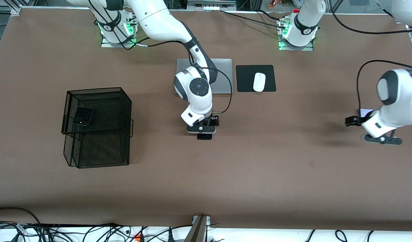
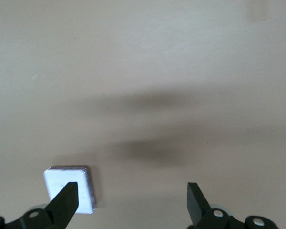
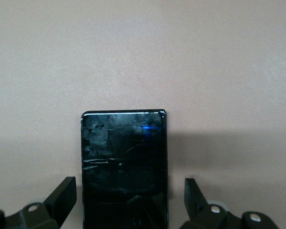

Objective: Place phones with both arms
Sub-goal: 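Grasp the phone with the right gripper while the left gripper reaches the Huawei, then lift the phone with the right gripper while the left gripper grasps the Huawei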

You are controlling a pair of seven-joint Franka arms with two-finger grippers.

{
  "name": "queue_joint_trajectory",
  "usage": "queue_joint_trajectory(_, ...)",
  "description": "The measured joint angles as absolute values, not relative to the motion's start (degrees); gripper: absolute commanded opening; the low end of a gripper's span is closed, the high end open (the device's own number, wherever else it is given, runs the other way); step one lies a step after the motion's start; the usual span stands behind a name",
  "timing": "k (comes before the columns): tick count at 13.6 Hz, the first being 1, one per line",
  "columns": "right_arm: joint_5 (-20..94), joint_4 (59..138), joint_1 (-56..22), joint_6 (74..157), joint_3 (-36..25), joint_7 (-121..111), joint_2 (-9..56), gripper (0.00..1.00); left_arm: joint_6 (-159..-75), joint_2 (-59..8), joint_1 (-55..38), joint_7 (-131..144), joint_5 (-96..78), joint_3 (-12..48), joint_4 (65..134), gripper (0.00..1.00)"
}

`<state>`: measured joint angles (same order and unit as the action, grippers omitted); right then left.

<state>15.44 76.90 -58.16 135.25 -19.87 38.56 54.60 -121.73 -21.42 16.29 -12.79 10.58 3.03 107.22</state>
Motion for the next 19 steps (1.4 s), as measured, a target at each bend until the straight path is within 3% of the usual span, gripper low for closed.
queue_joint_trajectory(3,15.4,76.9,-58.8,135.3,-19.9,38.6,55.2,1.00,-123.9,-21.4,21.3,-19.2,10.6,3.1,108.2,1.00)
queue_joint_trajectory(6,15.4,76.9,-59.3,135.3,-19.9,38.5,55.7,0.99,-133.1,-21.7,26.3,-25.6,10.6,3.1,112.9,1.00)
queue_joint_trajectory(7,15.4,76.9,-59.5,135.3,-19.9,38.4,55.9,0.90,-136.0,-22.0,27.6,-26.5,10.6,3.1,114.6,1.00)
queue_joint_trajectory(8,15.4,76.9,-59.7,135.3,-20.1,38.3,55.9,0.48,-138.5,-22.5,28.8,-26.9,10.6,3.1,116.1,1.00)
queue_joint_trajectory(9,15.4,76.8,-59.8,135.3,-20.2,38.2,55.9,0.27,-140.8,-22.9,29.8,-27.2,10.6,3.2,117.5,1.00)
queue_joint_trajectory(11,15.4,76.6,-59.9,135.3,-20.3,38.0,55.9,0.20,-145.6,-23.9,31.0,-27.5,10.6,3.2,120.0,1.00)
queue_joint_trajectory(13,15.4,76.5,-60.0,135.1,-20.4,37.8,55.8,0.03,-149.8,-25.0,32.2,-27.5,10.6,3.3,122.1,1.00)
queue_joint_trajectory(19,15.2,76.4,-60.0,134.9,-21.1,37.5,55.8,0.00,-152.9,-27.2,38.8,-27.3,9.8,6.9,122.9,1.00)
